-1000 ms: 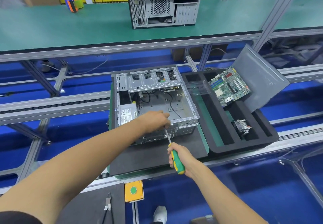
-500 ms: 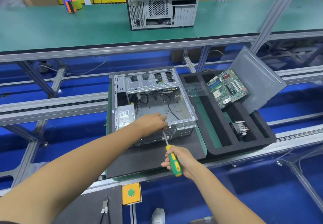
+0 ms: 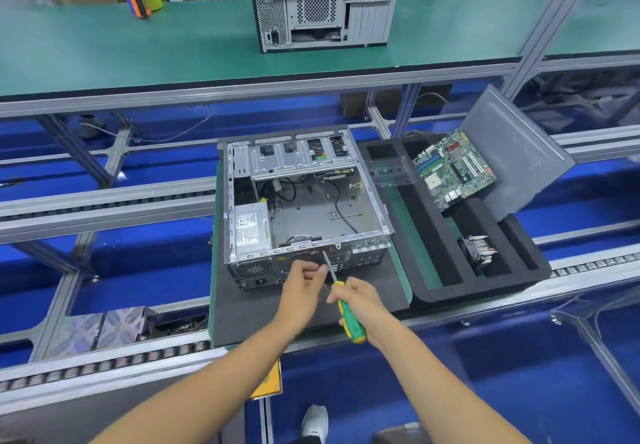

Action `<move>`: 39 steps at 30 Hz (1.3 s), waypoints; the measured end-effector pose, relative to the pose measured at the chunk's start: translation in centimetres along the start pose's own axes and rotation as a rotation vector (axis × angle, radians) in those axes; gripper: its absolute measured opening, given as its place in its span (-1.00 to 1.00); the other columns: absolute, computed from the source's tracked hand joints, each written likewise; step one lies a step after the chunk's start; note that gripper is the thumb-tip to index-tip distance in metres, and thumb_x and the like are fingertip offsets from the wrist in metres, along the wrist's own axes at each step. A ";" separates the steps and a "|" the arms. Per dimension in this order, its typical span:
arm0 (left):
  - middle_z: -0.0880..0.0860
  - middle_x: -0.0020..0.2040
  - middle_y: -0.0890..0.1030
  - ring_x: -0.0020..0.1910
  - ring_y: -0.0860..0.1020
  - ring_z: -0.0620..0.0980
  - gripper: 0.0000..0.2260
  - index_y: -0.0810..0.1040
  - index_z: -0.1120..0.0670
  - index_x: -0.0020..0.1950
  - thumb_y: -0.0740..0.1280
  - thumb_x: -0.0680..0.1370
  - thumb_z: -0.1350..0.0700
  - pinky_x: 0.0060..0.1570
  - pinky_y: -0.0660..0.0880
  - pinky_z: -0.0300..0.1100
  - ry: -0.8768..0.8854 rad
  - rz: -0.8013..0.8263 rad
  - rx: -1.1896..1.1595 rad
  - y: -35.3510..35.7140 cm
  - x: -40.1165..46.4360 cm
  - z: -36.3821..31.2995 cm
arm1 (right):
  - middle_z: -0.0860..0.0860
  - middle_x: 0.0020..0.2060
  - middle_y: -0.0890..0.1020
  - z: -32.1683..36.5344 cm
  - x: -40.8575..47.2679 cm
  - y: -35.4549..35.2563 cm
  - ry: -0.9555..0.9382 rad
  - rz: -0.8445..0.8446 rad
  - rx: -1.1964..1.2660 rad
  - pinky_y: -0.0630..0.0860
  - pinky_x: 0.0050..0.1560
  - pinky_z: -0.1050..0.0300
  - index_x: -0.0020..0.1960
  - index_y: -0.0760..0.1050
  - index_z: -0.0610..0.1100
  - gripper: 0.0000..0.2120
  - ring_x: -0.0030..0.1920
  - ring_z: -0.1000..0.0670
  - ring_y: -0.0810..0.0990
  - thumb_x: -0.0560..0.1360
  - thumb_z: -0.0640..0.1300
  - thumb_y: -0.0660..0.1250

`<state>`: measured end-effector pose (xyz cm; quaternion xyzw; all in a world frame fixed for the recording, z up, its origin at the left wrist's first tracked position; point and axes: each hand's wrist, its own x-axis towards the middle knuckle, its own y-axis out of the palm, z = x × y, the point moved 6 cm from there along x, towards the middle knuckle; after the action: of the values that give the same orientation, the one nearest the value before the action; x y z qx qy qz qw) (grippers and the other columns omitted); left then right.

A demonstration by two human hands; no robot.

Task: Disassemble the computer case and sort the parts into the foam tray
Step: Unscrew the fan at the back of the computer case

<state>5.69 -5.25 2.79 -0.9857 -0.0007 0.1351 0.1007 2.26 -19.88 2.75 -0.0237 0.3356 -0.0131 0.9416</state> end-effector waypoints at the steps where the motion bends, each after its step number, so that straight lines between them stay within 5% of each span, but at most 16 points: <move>1: 0.16 0.02 0.68 -0.04 0.70 0.03 -0.78 0.52 0.13 0.14 0.35 0.65 -0.02 -0.05 0.64 -0.12 -0.125 0.015 -0.159 0.6 0.1 0.2 | -0.04 -0.38 0.45 0.0 0.0 0.0 -0.007 -0.006 -0.002 0.51 -0.39 0.12 -0.33 0.35 -0.07 -0.69 -0.40 -0.03 0.44 0.23 -0.16 0.52; 8: 0.17 -0.04 0.69 -0.14 0.72 0.00 -0.88 0.58 0.27 0.11 0.37 0.64 0.22 -0.17 0.67 -0.18 -0.404 -0.008 -0.781 3.1 1.1 -1.3 | -0.08 -0.32 0.50 0.2 -0.5 0.8 -0.044 -0.022 0.004 0.49 -0.43 0.16 -0.17 0.50 -0.18 -0.80 -0.36 -0.02 0.46 0.31 -0.14 0.46; 11: 0.20 -0.02 0.68 -0.16 0.71 0.00 -0.89 0.55 0.29 0.12 0.35 0.64 0.25 -0.20 0.67 -0.20 -0.405 -0.014 -0.808 3.2 1.3 -1.3 | -0.07 -0.32 0.50 -0.4 -0.8 1.3 0.036 0.051 0.107 0.47 -0.40 0.17 -0.14 0.53 -0.18 -0.87 -0.36 -0.01 0.47 0.48 -0.11 0.34; 17: 0.28 0.06 0.70 -0.07 0.74 0.05 -0.84 0.51 0.33 0.17 0.18 0.72 0.26 -0.17 0.66 -0.21 -0.371 0.012 -0.893 3.2 1.6 -1.2 | -0.06 -0.22 0.57 -2.9 -1.9 2.1 0.164 0.342 0.238 0.47 -0.28 0.17 -0.04 0.59 -0.13 -0.64 -0.28 0.04 0.50 0.59 0.04 0.09; 23: 0.22 -0.07 0.73 -0.12 0.74 0.04 -0.80 0.50 0.33 0.15 0.11 0.74 0.26 -0.18 0.66 -0.22 -0.379 0.025 -0.971 3.5 1.6 -1.5 | -0.04 -0.27 0.46 -2.6 -1.7 2.4 0.156 0.360 0.284 0.44 -0.23 0.12 -0.13 0.62 -0.14 -0.60 -0.25 -0.01 0.43 0.60 0.01 0.09; 32: 0.29 0.08 0.70 -0.03 0.74 0.09 -0.76 0.48 0.38 0.25 0.24 0.70 0.21 -0.11 0.68 -0.16 -0.395 0.029 -0.972 3.3 1.8 -1.5 | -0.06 -0.23 0.69 -2.7 -0.6 1.9 0.143 0.142 0.256 0.62 -0.09 0.00 0.04 0.58 -0.17 -0.77 -0.09 -0.04 0.72 0.44 -0.08 0.41; 35: 0.28 0.08 0.71 -0.03 0.74 0.09 -0.77 0.50 0.37 0.25 0.25 0.70 0.22 -0.14 0.68 -0.17 -0.425 0.011 -0.940 3.3 1.8 -1.6 | -0.08 -0.22 0.63 -2.2 -0.8 2.4 0.121 0.131 0.270 0.61 -0.23 0.07 -0.03 0.53 -0.14 -0.67 -0.22 -0.01 0.68 0.25 -0.08 0.47; 39: 0.23 0.03 0.73 -0.05 0.74 0.07 -0.82 0.54 0.28 0.17 0.25 0.71 0.19 -0.18 0.69 -0.12 -0.426 0.005 -0.893 3.3 1.7 -1.3 | -0.04 -0.26 0.49 -2.5 -1.0 2.7 0.148 0.157 0.274 0.48 -0.40 0.15 -0.01 0.54 -0.10 -0.82 -0.35 0.05 0.51 0.39 -0.14 0.41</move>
<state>7.60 -8.68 2.89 -0.8830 -0.0767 0.3203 -0.3344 -0.10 -17.24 1.33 0.1323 0.4000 0.0131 0.9068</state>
